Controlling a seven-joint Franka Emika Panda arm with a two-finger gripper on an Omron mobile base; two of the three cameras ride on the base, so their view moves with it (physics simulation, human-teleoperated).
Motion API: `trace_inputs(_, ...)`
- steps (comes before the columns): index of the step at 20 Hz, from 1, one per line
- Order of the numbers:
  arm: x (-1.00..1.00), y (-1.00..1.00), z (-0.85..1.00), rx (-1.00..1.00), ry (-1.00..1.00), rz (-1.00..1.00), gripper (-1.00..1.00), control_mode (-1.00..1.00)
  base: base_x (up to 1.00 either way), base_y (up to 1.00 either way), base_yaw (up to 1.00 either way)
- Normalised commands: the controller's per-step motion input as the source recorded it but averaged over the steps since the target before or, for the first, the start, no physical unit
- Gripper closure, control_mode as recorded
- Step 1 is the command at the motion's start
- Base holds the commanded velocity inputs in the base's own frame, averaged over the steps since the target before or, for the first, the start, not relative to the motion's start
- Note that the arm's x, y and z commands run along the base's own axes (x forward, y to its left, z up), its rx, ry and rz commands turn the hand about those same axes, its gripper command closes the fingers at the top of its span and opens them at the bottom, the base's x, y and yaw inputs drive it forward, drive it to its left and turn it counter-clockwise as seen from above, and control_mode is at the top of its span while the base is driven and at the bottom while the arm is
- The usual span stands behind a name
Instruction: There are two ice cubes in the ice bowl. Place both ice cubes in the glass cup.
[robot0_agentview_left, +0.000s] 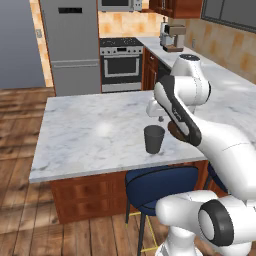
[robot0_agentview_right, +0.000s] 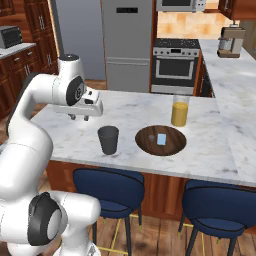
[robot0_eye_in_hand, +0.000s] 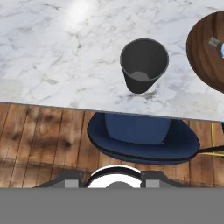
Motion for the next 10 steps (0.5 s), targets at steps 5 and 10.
trace_inputs(5,-0.24,-0.28,0.0,0.0,0.0,-0.02,-1.0,-1.0,0.0,0.0,0.0)
trace_inputs(10,-0.23,-0.7,0.0,0.0,0.0,-0.04,-1.0,-1.0,0.0,0.0,0.0)
